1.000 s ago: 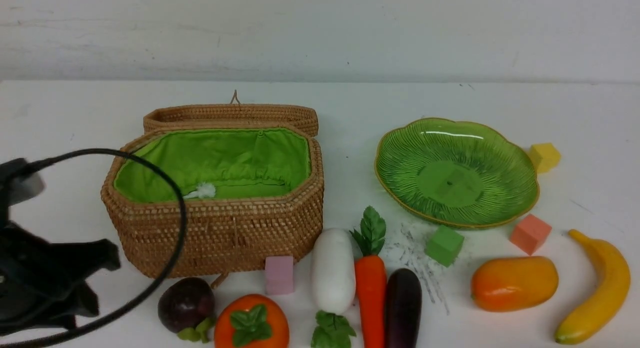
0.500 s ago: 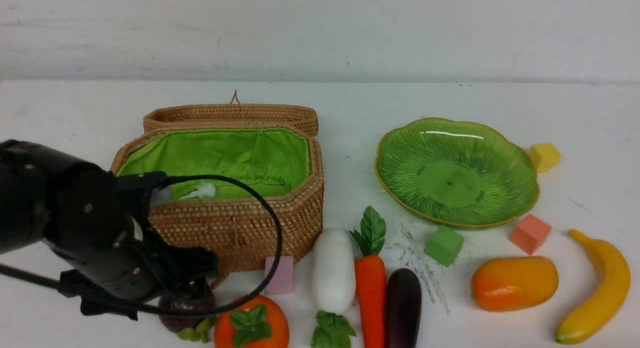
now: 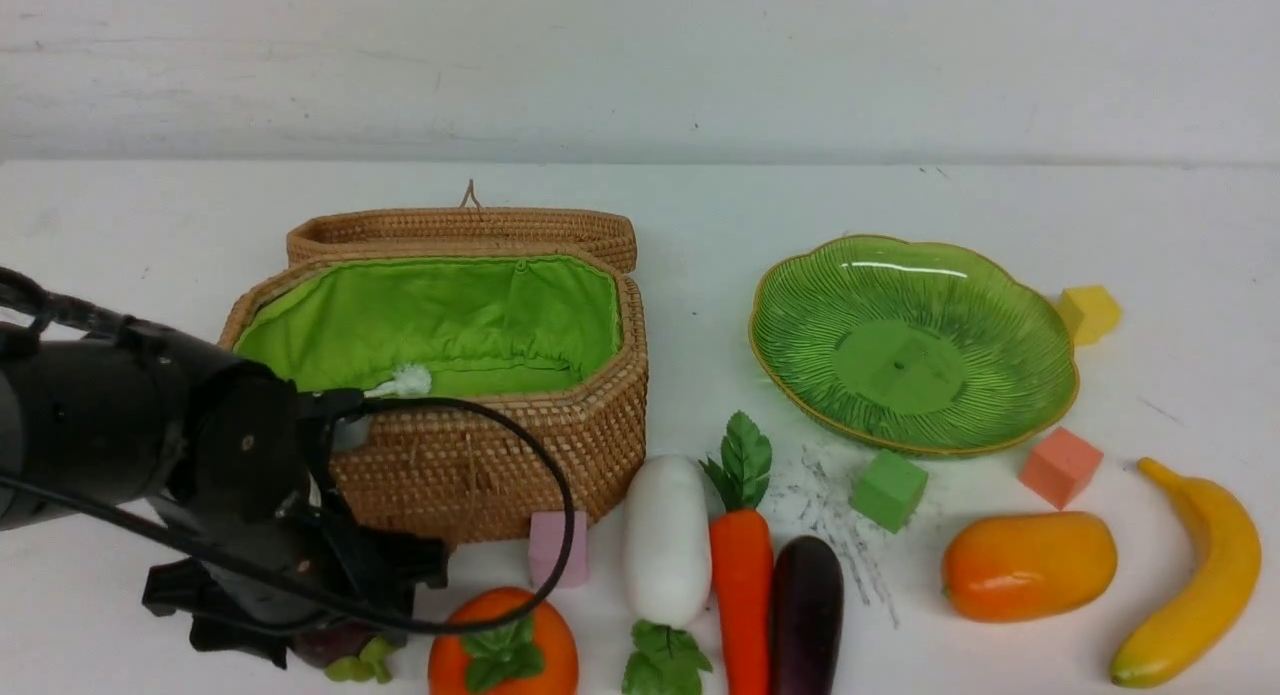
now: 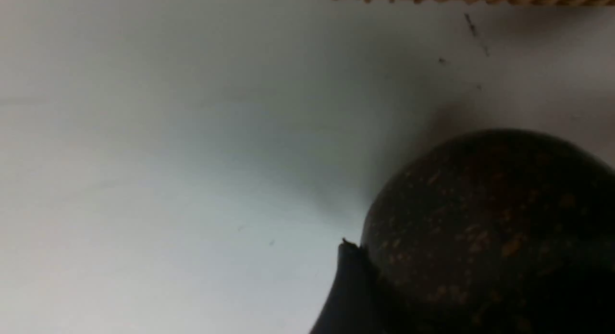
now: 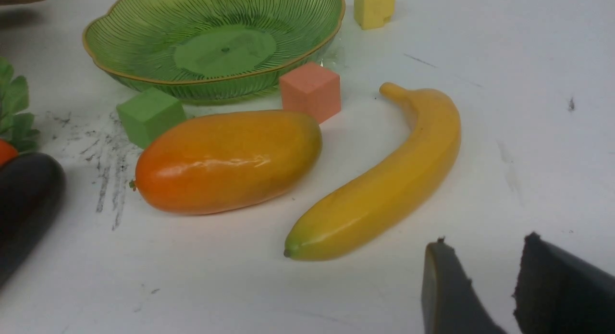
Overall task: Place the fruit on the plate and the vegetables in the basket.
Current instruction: Grab a mangosteen with your left arm and put it on the plate on the right
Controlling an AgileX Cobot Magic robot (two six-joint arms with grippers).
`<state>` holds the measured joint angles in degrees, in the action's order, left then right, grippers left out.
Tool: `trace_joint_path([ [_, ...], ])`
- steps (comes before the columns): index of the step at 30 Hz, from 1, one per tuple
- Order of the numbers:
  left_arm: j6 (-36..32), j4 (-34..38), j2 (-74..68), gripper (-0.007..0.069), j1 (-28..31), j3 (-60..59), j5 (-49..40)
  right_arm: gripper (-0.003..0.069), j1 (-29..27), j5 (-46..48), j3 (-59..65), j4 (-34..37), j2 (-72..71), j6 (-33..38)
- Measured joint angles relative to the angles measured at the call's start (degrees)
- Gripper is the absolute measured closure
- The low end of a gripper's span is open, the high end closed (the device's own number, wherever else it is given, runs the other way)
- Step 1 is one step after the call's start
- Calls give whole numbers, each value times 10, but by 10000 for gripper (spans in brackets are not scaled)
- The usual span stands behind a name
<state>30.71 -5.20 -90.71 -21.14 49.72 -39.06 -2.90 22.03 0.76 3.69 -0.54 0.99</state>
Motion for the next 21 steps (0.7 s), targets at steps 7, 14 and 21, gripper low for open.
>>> trace_joint_path([
  [7,-4,-54,99,64,0,60,-161,416,0,0,0,0,0,0],
  [14,-31,-41,171,64,0,278,-230,416,0,0,0,0,0,0],
  [21,-194,166,44,64,-12,488,-113,416,0,0,0,0,0,0],
])
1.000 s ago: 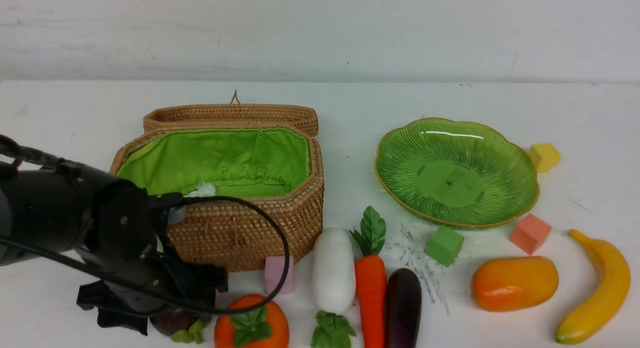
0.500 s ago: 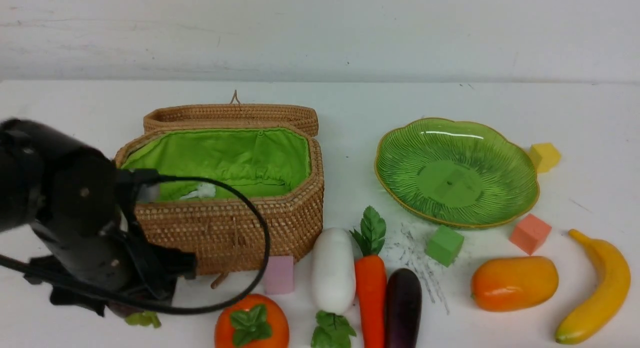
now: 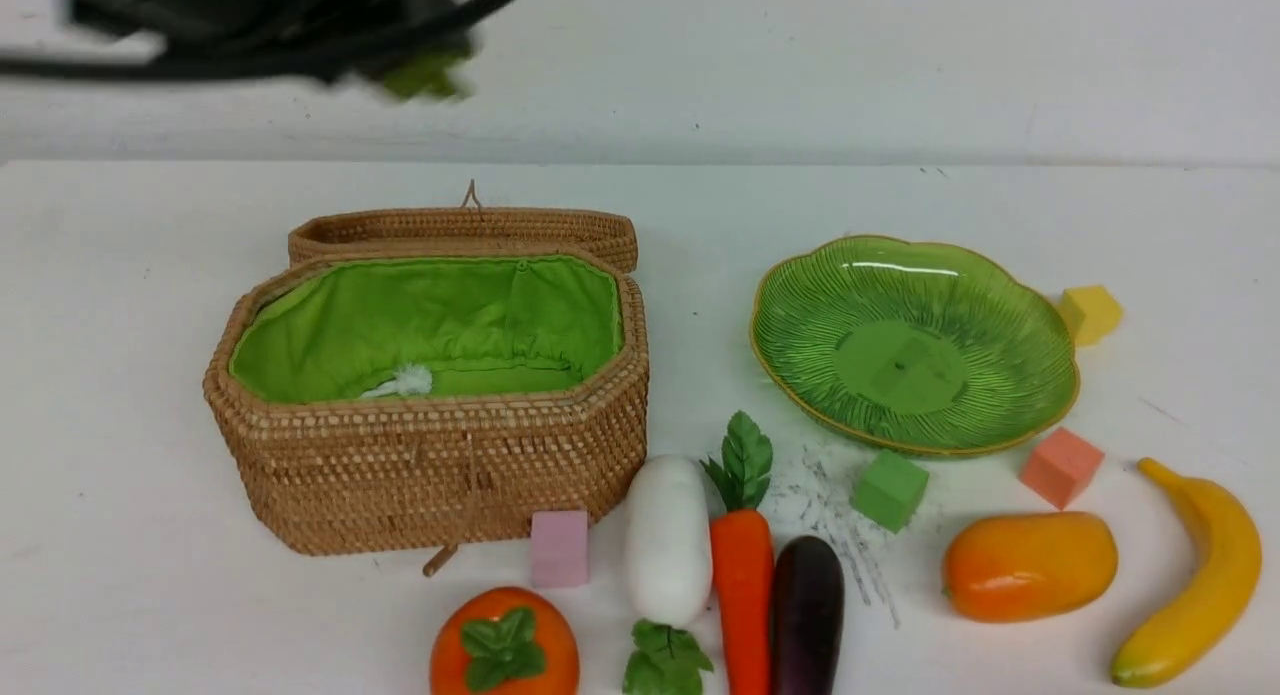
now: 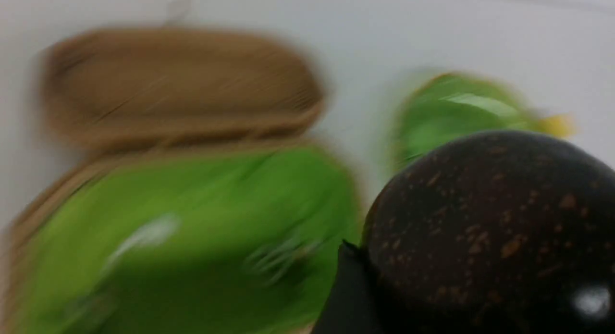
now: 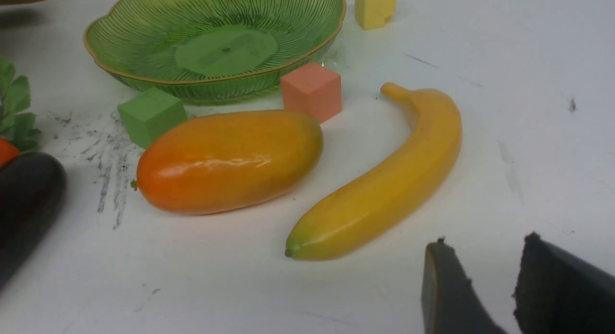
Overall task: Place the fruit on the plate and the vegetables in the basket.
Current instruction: Grab a mangosteen with your left arm and put it on the plate on the right
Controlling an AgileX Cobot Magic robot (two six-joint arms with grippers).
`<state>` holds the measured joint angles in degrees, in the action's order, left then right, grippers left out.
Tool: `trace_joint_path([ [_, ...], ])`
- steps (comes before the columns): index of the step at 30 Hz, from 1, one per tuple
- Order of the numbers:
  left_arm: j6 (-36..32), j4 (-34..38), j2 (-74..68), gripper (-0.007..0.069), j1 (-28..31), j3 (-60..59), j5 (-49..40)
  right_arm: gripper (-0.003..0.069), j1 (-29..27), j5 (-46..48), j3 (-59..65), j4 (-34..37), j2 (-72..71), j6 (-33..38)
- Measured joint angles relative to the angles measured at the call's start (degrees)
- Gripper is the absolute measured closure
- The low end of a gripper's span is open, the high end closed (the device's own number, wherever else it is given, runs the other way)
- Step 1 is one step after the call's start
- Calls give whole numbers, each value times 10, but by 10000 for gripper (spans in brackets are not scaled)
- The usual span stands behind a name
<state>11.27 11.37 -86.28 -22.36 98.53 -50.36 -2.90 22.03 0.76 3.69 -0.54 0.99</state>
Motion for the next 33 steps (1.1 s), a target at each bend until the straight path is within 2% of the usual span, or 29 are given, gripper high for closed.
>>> trace_joint_path([
  [2,-61,61,-71,64,-19,68,4,416,0,0,0,0,0,0],
  [5,-108,107,-183,64,-61,155,-2,416,0,0,0,0,0,0],
  [10,-127,119,-330,64,-120,271,-21,416,0,0,0,0,0,0],
  [13,-129,101,-451,64,-158,360,-26,416,0,0,0,0,0,0],
  [18,-65,57,-556,64,-170,434,-14,416,0,0,0,0,0,0],
  [21,0,19,-583,64,-170,443,-1,416,0,0,0,0,0,0],
  [24,33,-11,-589,64,-169,444,5,416,0,0,0,0,0,0],
  [30,58,-34,-590,64,-169,447,16,416,0,0,0,0,0,0],
  [33,60,-34,-590,19,-169,447,6,416,0,0,0,0,0,0],
])
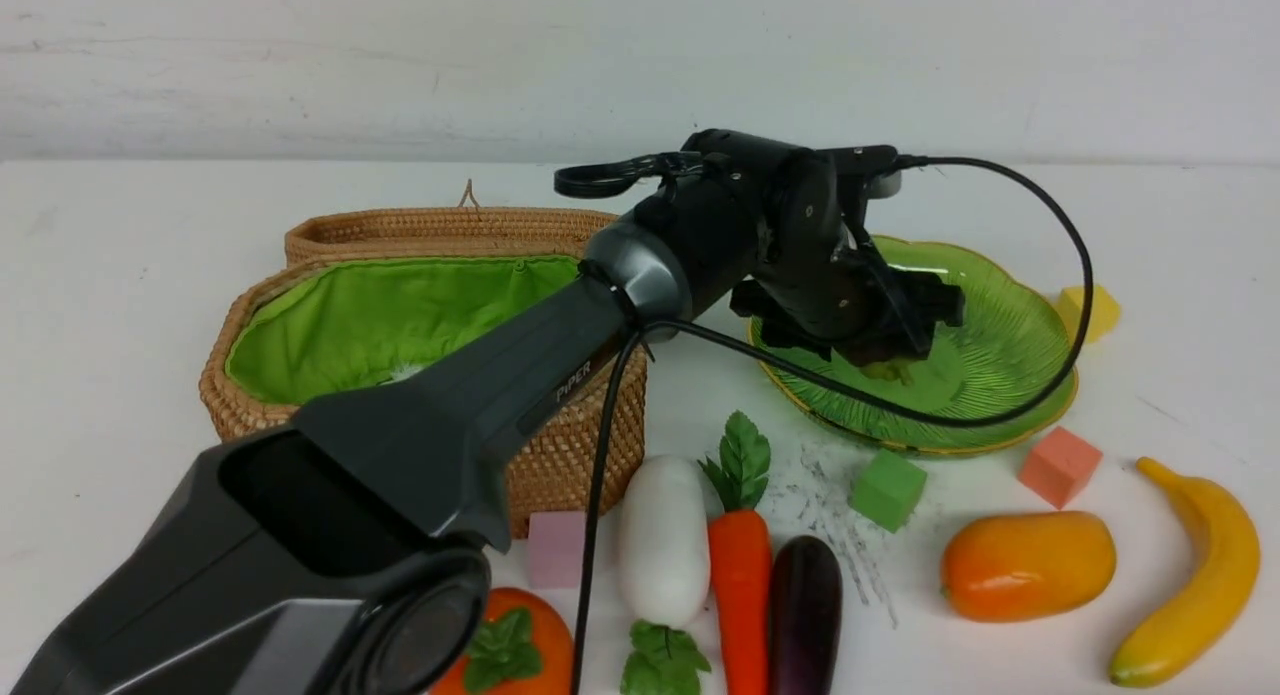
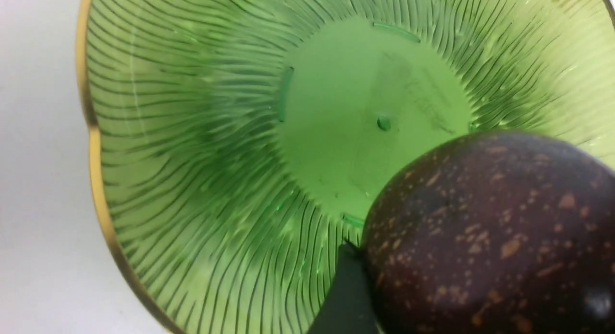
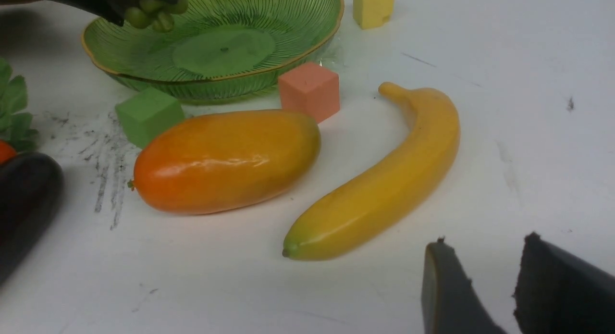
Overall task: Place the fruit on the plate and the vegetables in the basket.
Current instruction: Grab a mangosteen with your left arm and put it on the plate on the right, then grab a tomato with your left arm and place it on the plate on the right.
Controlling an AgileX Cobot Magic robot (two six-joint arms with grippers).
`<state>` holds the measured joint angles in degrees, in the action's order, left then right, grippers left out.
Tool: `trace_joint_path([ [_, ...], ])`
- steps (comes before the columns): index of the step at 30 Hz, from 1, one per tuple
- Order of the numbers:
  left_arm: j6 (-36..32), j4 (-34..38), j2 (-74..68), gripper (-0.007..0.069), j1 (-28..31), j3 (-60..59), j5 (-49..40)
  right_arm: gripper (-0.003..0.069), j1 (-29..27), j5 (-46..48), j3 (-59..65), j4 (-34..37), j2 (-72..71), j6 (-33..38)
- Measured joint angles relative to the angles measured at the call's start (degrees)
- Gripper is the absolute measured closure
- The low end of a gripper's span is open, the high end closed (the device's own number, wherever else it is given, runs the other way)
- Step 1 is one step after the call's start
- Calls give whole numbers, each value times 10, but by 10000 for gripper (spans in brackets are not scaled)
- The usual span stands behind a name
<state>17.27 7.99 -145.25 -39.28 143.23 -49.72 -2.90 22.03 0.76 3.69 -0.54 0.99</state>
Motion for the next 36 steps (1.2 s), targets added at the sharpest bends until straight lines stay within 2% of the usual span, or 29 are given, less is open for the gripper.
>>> trace_joint_path([
  [3,0,2,0,-38,0,1,-12,416,0,0,0,0,0,0],
  [5,0,2,1,-45,0,1,-18,416,0,0,0,0,0,0],
  [14,-24,-13,83,-15,1,2,-99,416,0,0,0,0,0,0],
  [18,-29,-97,200,27,1,2,-199,416,0,0,0,0,0,0],
  [22,-5,-184,286,62,1,-20,-217,416,0,0,0,0,0,0],
  [23,8,-228,327,75,2,-50,-217,416,0,0,0,0,0,0],
  [26,30,-274,410,96,4,-128,-217,416,0,0,0,0,0,0],
  [29,41,-284,474,106,5,-224,-217,416,0,0,0,0,0,0],
  [30,52,-284,514,107,5,-298,-217,416,0,0,0,0,0,0],
  [36,120,-289,606,109,5,-567,-217,416,0,0,0,0,0,0],
])
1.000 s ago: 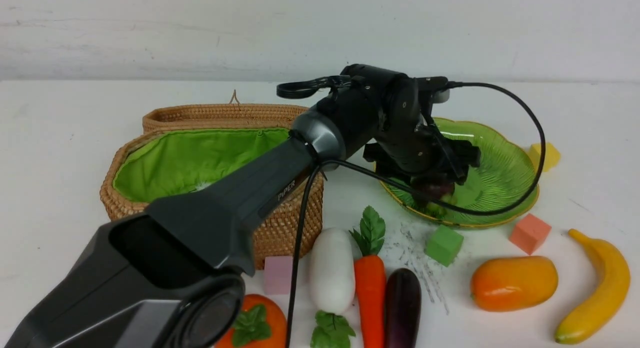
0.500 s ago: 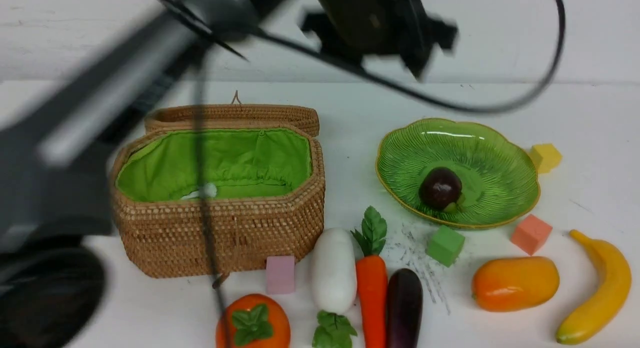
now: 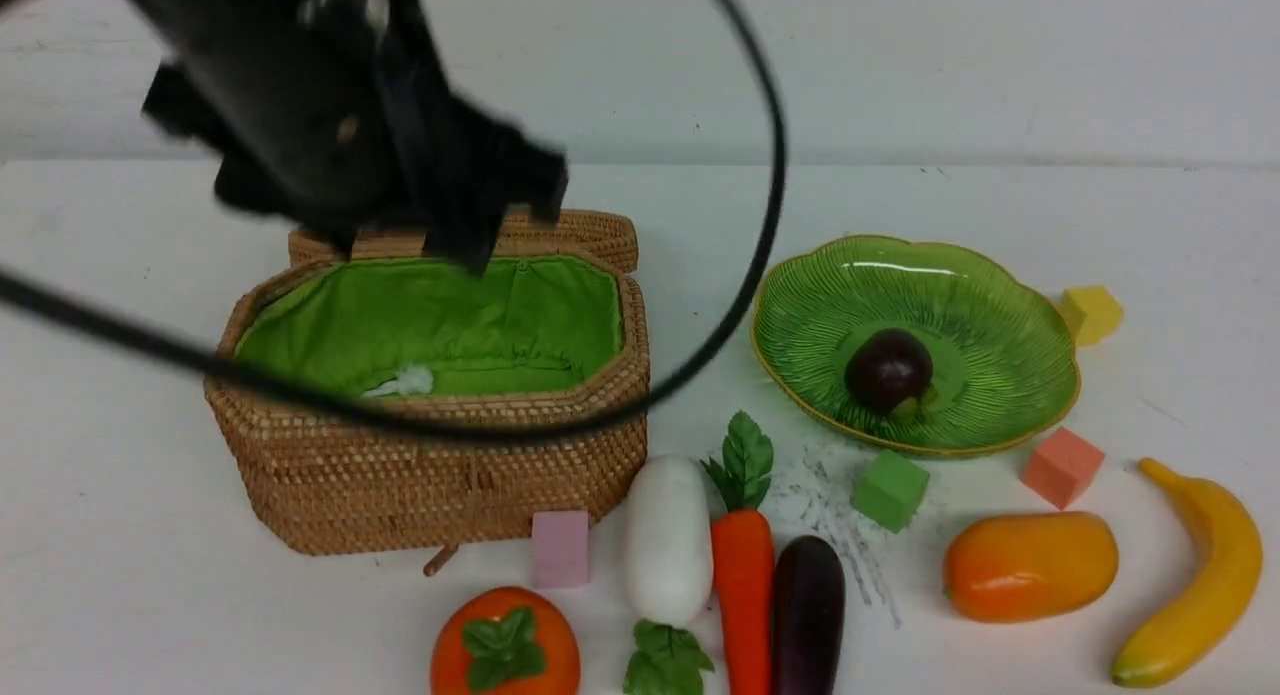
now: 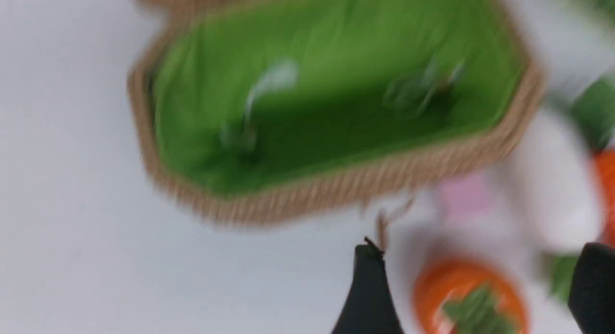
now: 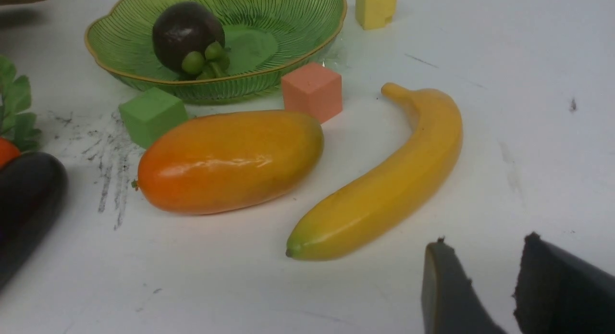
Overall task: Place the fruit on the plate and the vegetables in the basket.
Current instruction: Grab a tomato with your left arm and place it on the plate on the right.
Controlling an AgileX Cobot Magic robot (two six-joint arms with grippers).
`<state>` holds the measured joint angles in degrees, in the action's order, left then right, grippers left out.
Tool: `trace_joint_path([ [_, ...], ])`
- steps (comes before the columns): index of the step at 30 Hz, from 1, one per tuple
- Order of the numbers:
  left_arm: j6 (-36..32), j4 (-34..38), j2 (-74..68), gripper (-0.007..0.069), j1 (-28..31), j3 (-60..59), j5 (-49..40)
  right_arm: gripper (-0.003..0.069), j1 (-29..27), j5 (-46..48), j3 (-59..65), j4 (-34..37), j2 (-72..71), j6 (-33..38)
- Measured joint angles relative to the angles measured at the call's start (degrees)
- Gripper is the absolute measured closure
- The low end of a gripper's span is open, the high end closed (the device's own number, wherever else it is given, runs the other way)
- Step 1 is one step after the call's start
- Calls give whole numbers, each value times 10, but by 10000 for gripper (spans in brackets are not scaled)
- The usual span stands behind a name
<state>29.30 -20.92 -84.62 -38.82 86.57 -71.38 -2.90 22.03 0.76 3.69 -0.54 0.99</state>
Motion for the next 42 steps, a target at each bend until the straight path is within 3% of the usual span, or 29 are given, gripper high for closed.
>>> trace_joint_path([
  [4,19,9,18,109,8,-126,19,416,0,0,0,0,0,0],
  [8,21,82,26,109,67,-232,62,416,0,0,0,0,0,0],
  [13,-87,262,26,109,167,-305,157,416,0,0,0,0,0,0],
  [18,-172,374,18,109,210,-323,202,416,0,0,0,0,0,0],
  [25,-228,449,-44,76,217,-324,235,416,0,0,0,0,0,0],
  [34,-256,474,-110,15,217,-324,248,416,0,0,0,0,0,0],
  [37,-258,490,-119,31,217,-322,247,416,0,0,0,0,0,0],
  [42,-262,520,-128,123,217,-317,245,416,0,0,0,0,0,0],
])
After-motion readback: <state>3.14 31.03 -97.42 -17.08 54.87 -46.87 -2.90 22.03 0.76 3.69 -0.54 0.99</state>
